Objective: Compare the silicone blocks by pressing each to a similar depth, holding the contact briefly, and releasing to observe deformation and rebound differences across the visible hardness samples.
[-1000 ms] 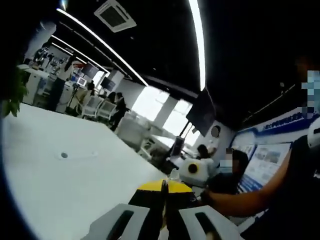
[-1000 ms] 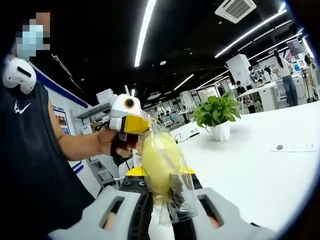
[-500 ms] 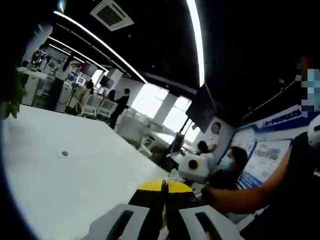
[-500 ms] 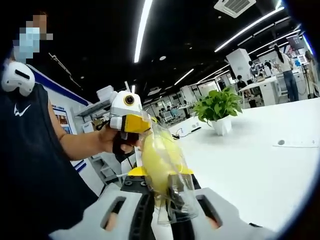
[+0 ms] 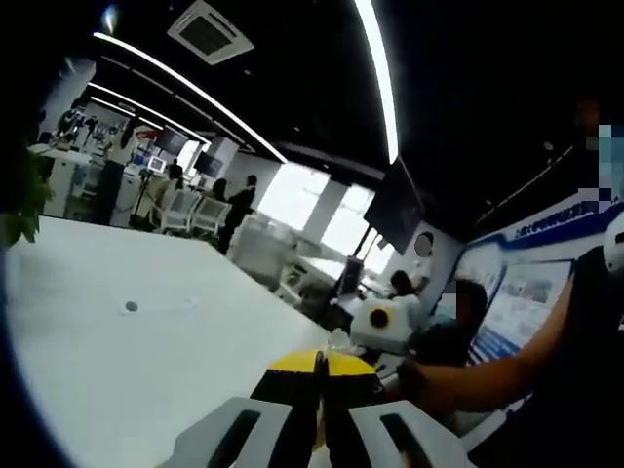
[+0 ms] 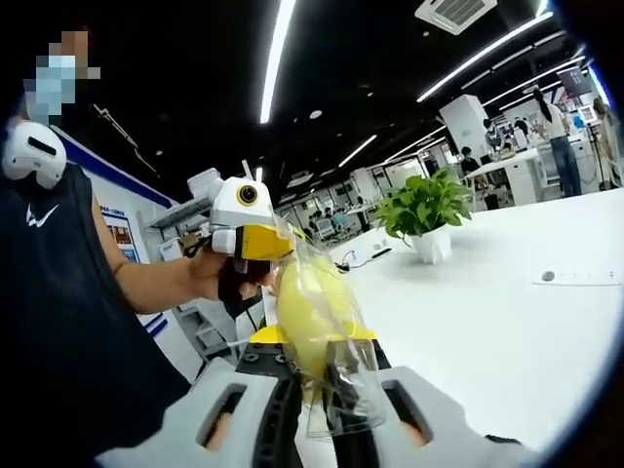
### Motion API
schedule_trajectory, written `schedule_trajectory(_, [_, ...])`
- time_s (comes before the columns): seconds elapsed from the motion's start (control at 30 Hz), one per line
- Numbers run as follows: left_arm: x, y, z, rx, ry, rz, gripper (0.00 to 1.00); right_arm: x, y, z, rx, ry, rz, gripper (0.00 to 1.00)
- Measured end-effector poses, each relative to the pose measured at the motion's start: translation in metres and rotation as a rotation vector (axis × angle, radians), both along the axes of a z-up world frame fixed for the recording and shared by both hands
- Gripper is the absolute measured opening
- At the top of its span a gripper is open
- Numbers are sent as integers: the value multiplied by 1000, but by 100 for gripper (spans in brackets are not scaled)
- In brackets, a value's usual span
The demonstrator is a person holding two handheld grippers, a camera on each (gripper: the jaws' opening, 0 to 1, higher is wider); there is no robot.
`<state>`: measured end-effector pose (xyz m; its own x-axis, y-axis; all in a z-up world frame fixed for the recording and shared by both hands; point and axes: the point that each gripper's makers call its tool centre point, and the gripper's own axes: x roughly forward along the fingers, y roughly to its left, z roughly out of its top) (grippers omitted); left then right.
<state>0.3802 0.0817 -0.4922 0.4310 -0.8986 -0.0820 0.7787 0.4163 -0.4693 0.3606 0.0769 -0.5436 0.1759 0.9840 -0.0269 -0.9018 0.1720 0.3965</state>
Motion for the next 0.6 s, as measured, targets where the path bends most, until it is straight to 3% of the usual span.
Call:
schedule_trajectory(0.07, [-2, 0, 1, 5, -22, -6, 0, -1, 0, 0, 5, 14, 10, 2])
schedule_trajectory(0.13, [1, 1, -1, 52, -94, 17, 0, -1, 1, -1, -7, 17, 13, 2])
schedule_trajectory(0.27, [0, 1, -2, 42, -63, 23, 0, -3, 1, -2, -17, 23, 21, 2])
schedule_trajectory(0.5, [2, 3, -4, 51, -72, 30, 0, -2, 1, -3, -26, 19, 27, 1])
schedule_trajectory(0.6, [1, 3, -3, 17, -26, 29, 0, -4, 0, -2, -8, 59, 45, 2])
